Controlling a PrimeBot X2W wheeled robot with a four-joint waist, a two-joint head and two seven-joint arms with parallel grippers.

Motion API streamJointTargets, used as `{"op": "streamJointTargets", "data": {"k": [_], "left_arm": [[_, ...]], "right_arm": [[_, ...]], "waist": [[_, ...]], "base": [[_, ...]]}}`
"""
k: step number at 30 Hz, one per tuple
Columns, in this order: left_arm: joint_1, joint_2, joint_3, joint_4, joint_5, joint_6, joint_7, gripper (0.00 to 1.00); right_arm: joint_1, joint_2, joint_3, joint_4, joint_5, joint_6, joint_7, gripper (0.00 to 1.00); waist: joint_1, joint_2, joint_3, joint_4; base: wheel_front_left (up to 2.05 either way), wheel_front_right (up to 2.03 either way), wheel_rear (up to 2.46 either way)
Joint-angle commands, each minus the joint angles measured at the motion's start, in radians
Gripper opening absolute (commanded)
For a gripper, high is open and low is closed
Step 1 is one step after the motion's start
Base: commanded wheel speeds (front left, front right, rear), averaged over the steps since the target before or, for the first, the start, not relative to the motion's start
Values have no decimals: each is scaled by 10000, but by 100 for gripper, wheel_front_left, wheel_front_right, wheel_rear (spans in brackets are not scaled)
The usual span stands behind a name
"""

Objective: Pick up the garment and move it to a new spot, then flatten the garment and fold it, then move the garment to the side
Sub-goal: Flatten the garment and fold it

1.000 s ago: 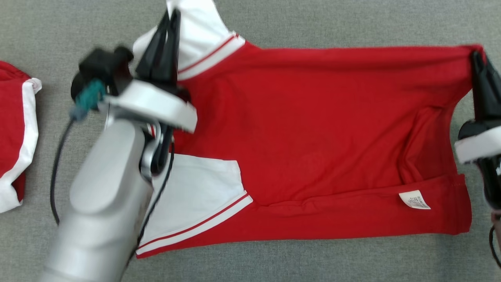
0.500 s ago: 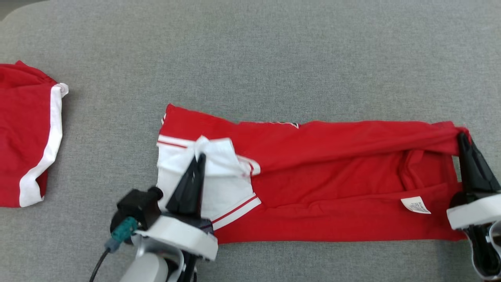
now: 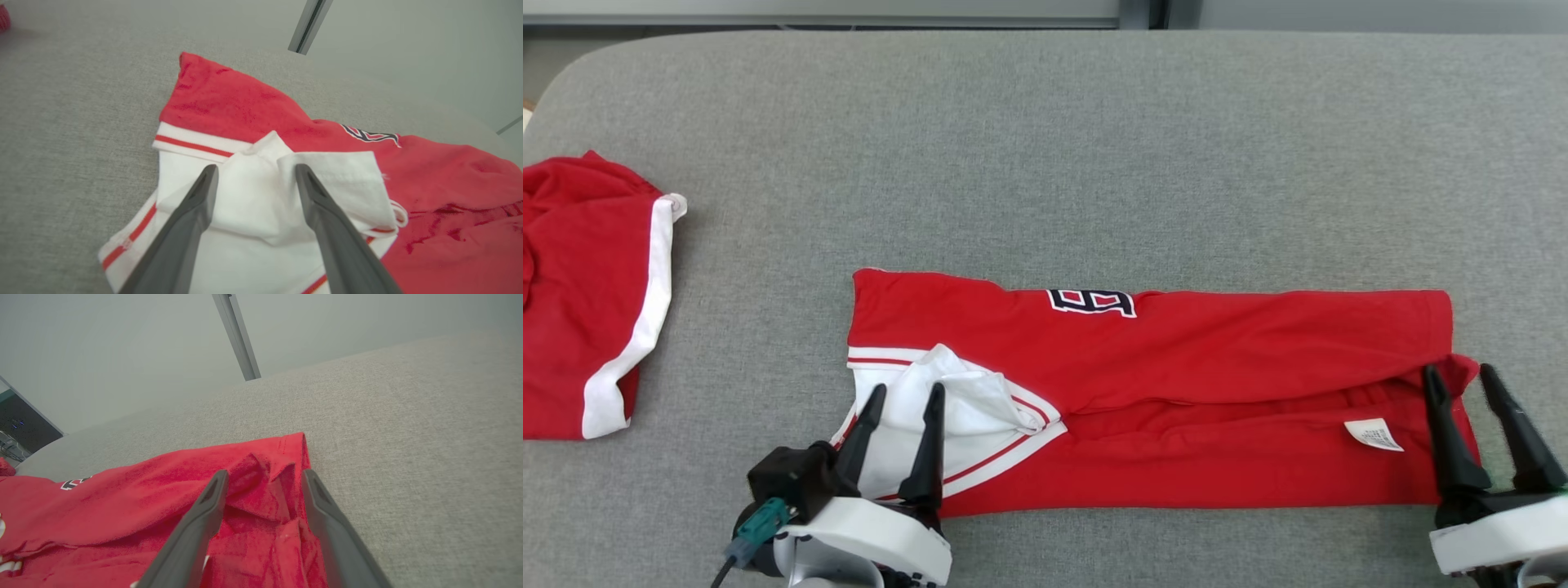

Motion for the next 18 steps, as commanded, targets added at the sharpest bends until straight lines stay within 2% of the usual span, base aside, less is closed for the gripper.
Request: {"op": "streamJointTargets", "data": {"k": [1,4,9,18], "left_arm": [[153,25,73,-51,42,38,-108,100],[99,133,371,-336,283,258,-538,100],[104,179,975,-756,656,474,-852,100],[391,413,1689,-883,1258,339,-909,100]], "right_arm": [[126,15,-145,-239,-208,-3,-188,100],[303,276,-535,-1015,-1009,-3,-405,100],[232,557,-791,-2115,-2170,-3,-63,100],[687,868,-784,-2525,-2981,-3,624,100]], "waist": [[0,0,-126,-74],[0,0,-312,-186],[0,0,-758,-401],[0,0,-1607,-606]], "base": [[0,0,0],[0,0,0],[0,0,0],[0,0,0]]}}
